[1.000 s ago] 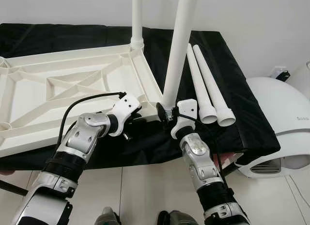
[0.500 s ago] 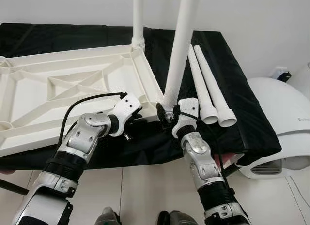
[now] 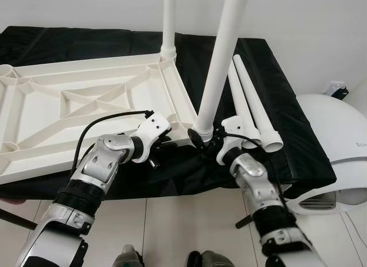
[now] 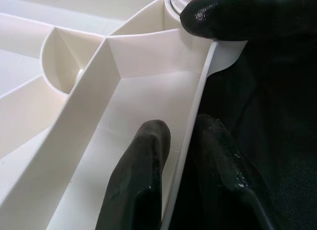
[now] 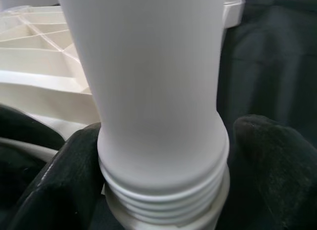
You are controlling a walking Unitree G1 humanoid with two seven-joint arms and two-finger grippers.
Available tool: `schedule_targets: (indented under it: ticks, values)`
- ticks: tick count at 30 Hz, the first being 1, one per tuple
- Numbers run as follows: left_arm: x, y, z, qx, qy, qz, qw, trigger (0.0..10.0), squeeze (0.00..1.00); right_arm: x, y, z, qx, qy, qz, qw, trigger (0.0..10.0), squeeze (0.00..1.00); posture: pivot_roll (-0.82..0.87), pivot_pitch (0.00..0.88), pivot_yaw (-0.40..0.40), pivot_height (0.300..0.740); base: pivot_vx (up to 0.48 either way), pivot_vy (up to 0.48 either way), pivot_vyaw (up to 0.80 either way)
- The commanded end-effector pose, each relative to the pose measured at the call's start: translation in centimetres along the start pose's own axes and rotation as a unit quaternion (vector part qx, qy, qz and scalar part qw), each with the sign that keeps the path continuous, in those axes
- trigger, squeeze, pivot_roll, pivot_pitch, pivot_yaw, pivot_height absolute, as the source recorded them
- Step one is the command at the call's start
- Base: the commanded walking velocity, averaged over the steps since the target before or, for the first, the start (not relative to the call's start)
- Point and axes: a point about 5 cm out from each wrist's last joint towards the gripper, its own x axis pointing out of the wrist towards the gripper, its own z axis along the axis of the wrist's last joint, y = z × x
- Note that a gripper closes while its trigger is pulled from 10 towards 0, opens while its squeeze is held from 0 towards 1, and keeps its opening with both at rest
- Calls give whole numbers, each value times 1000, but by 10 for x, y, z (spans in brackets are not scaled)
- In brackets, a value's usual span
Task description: Building children table
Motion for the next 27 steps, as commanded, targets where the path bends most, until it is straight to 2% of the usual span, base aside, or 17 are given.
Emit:
schedule_targets:
  ticks: [1,4,6,10,19,21,27]
  values:
    - [3,-6,-2,-2,1,-26,1000,10000,0,-5,-13,1,5,-4,-7,1000,10000,0,25,67,-36,740,0,0,0]
    - [2,-7,-2,-3,2,-27,1000,10000,0,-3,-24,7,-5,-3,33,999,10000,0,25,64,-35,740,0,0,0]
    - [2,-6,-3,-3,2,-26,1000,10000,0,0,-25,10,-2,1,90,996,10000,0,27,61,-32,740,0,0,0]
    - [2,-6,-2,-3,2,-26,1000,10000,0,3,-27,11,2,13,127,992,10000,0,30,60,-29,740,0,0,0]
    - [2,-5,-1,-2,3,-26,1000,10000,0,8,-32,12,12,37,186,982,10000,0,36,66,-23,740,0,0,0]
    - [1,-5,-1,-2,4,-25,1000,10000,0,9,-31,10,8,51,209,976,10000,0,44,69,-22,740,0,0,0]
    - [0,-4,-1,-2,4,-23,1000,10000,0,9,-29,7,-7,65,228,971,10000,0,44,70,-22,740,0,0,0]
